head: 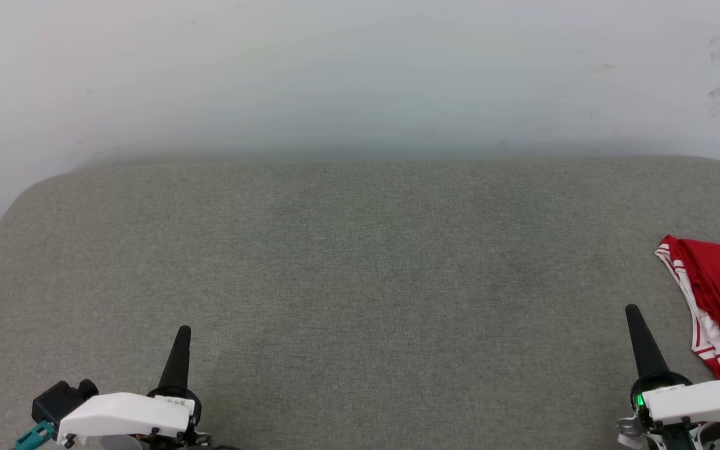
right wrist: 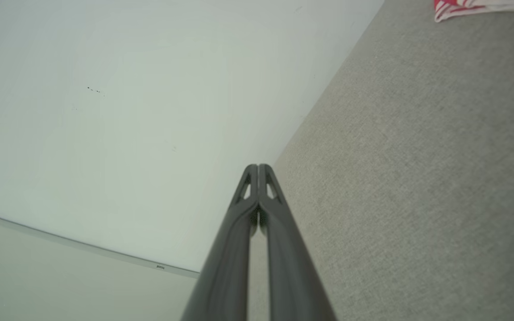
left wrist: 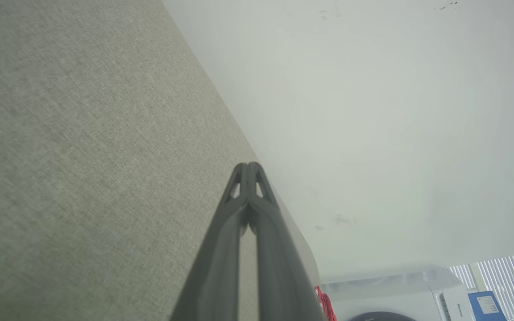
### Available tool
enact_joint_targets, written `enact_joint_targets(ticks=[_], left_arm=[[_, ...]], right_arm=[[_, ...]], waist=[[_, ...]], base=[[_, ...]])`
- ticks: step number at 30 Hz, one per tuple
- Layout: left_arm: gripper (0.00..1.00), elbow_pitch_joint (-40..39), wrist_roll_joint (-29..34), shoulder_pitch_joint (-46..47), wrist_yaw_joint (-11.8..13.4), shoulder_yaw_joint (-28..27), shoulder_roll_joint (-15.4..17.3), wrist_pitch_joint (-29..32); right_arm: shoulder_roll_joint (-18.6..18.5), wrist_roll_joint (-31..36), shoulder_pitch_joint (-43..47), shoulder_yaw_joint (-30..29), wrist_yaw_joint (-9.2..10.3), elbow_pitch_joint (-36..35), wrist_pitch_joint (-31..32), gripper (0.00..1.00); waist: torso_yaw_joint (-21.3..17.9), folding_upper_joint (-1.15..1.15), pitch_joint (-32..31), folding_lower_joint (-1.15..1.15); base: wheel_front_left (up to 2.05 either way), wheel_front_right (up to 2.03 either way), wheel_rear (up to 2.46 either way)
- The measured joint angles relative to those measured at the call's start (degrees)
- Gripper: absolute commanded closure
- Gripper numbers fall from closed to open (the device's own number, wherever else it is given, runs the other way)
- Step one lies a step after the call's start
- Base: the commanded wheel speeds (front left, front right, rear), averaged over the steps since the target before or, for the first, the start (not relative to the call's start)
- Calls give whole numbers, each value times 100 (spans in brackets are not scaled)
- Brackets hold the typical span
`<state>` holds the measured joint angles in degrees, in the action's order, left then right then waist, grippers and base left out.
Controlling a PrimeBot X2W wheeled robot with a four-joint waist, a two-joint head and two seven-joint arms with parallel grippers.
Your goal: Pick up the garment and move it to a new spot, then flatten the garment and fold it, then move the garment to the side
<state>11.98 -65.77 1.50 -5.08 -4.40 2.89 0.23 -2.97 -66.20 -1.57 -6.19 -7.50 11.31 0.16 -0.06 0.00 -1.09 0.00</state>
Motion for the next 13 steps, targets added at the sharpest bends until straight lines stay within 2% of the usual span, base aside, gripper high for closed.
enact_joint_targets(ticks=[13], left_arm=[[100, 59, -737, 119, -68, -62, 0, 171]], right_arm=[[0, -725, -133, -11, 0, 74, 191, 100]], waist=[[2, 0, 30, 0]], base=[[0, 0, 0]])
